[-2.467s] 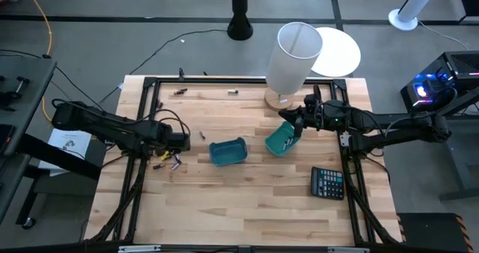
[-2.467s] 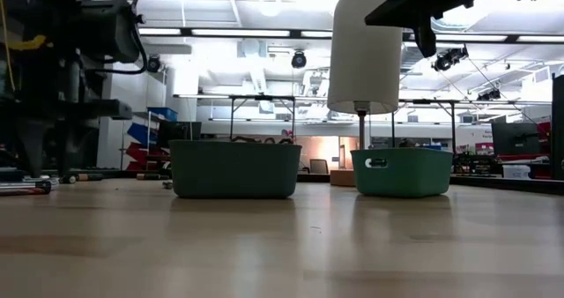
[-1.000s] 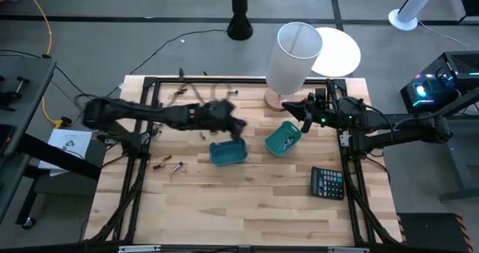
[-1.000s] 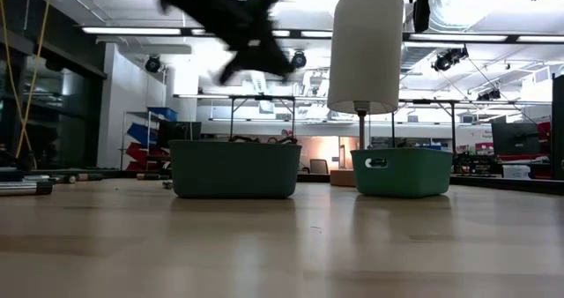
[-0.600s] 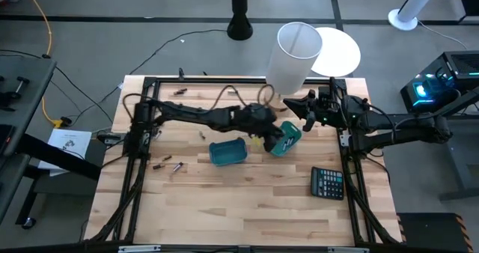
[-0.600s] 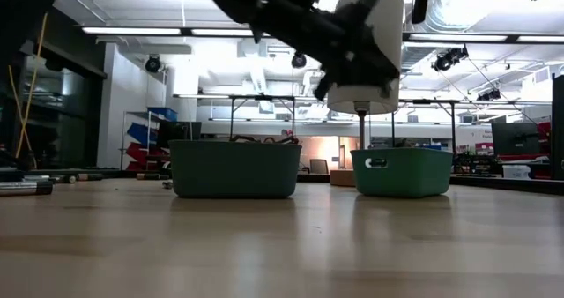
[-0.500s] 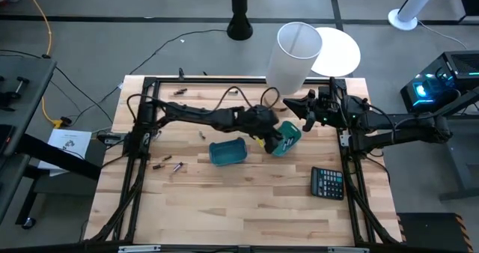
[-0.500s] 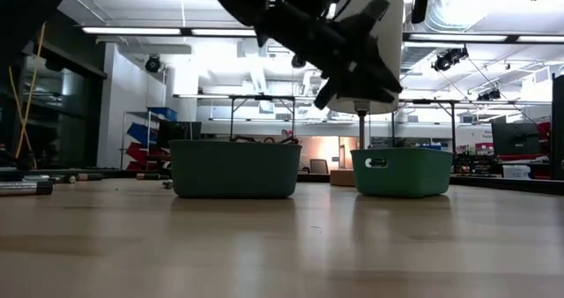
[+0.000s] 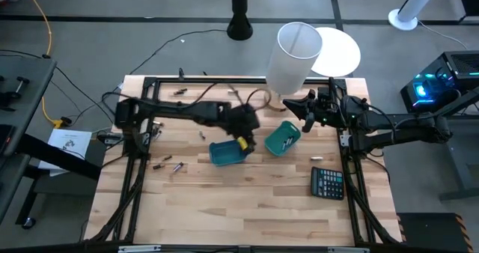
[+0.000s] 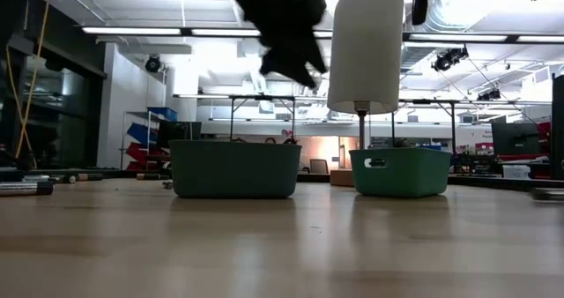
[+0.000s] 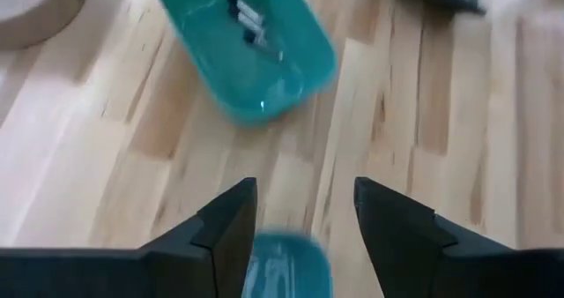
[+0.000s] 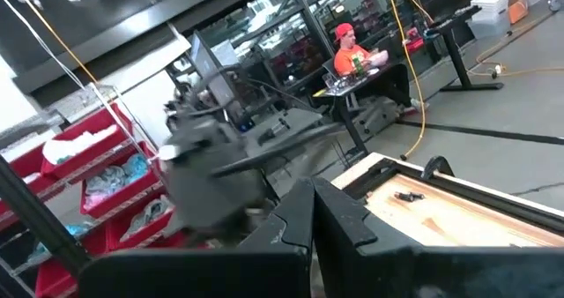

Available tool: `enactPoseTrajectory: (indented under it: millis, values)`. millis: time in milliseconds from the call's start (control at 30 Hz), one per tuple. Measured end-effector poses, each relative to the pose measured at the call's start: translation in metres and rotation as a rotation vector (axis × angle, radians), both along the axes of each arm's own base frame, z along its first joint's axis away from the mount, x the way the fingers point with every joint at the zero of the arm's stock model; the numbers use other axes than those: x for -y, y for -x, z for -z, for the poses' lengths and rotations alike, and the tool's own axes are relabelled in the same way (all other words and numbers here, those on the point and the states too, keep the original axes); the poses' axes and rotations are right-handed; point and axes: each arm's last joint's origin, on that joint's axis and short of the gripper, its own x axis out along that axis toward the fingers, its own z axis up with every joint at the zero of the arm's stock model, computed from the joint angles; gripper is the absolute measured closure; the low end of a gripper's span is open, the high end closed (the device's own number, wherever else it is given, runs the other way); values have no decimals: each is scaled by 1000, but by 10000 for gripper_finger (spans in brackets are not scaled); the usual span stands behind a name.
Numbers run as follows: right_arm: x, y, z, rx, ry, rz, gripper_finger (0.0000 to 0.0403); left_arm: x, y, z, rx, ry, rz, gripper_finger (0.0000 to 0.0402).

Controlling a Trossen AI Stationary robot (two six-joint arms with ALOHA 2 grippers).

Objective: Sort batteries
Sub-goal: Put the silver battery into the green bin

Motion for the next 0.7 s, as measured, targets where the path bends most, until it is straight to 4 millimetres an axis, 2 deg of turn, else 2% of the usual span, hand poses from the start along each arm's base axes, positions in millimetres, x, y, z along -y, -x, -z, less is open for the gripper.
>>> enactPoseTrajectory:
  millis: [100, 200, 367, 500, 600, 700]
  values:
    - [0, 0, 3, -25, -9, -1, 403, 17, 26, -3, 25, -34, -50, 216]
    - [-3, 2, 12, -108, -108, -39, 403, 30, 54, 2, 56, -24, -135, 216]
    - [-19, 14, 50, -506, -330, -217, 403, 39, 93, 21, 55, 42, -267, 216]
    - [-40, 32, 77, -850, -518, -326, 403, 37, 112, 30, 58, 76, -346, 216]
    - [-53, 49, 94, -1138, -631, -300, 403, 33, 119, 28, 80, 65, -372, 216]
    - [-59, 60, 106, -1329, -682, -195, 403, 30, 120, 26, 103, 52, -370, 216]
